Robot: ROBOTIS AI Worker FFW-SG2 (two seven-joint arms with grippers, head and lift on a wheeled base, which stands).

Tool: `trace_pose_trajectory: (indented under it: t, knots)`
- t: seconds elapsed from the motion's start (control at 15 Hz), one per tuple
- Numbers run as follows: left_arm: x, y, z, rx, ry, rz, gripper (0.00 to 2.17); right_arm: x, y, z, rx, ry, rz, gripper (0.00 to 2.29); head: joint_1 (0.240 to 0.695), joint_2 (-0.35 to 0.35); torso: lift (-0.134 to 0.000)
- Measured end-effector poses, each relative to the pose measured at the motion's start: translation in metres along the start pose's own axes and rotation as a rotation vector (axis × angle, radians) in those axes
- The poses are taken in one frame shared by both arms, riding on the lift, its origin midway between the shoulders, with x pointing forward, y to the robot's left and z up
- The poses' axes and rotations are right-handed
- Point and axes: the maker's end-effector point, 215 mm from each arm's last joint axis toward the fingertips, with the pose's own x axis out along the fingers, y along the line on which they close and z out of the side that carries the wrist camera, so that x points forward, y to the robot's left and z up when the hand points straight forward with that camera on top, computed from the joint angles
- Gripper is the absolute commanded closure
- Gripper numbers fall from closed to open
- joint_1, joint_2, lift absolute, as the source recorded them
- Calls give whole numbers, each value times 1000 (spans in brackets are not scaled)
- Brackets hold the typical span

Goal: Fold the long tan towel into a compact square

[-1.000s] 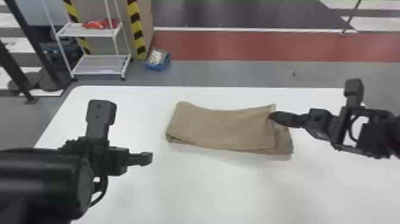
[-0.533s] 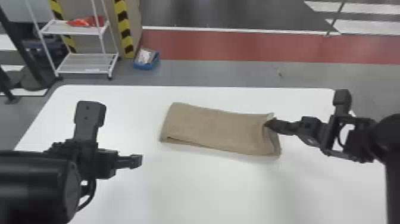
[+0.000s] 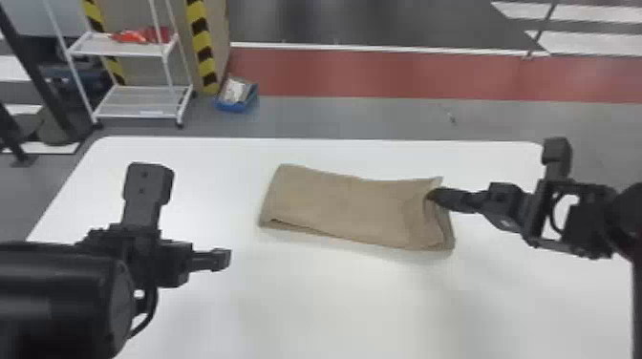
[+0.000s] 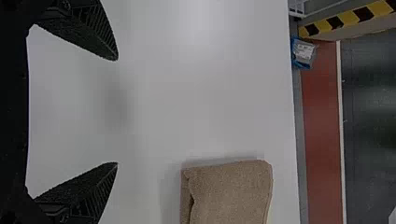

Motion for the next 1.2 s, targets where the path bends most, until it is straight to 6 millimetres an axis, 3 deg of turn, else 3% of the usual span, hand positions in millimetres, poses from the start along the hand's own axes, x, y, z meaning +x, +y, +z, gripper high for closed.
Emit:
trace_pose_trajectory:
  t: [0.13, 0.27, 0.53, 0.73, 1.0, 1.2]
  knots:
    - [0, 2, 0, -2, 0, 3, 80, -24, 2, 8, 11, -33, 17, 1119, 695, -59, -124]
    - [2, 4, 0, -3, 0, 6, 80, -36, -18, 12, 38, -62, -2, 1119, 695, -86, -124]
    - [6, -5, -1, 12, 0, -6, 80, -10, -45, 13, 60, -59, -42, 1119, 695, -101, -124]
    - [4, 1, -3, 5, 2, 3, 80, -7, -49, 12, 69, -47, -48, 1119, 695, -97, -124]
    - [4, 1, -3, 6, 1, 1, 80, -10, -39, -5, 62, -8, -33, 1099, 695, -83, -124]
    - [4, 1, -3, 6, 1, 1, 80, -15, -44, -15, 66, 7, -48, 768, 695, -84, -124]
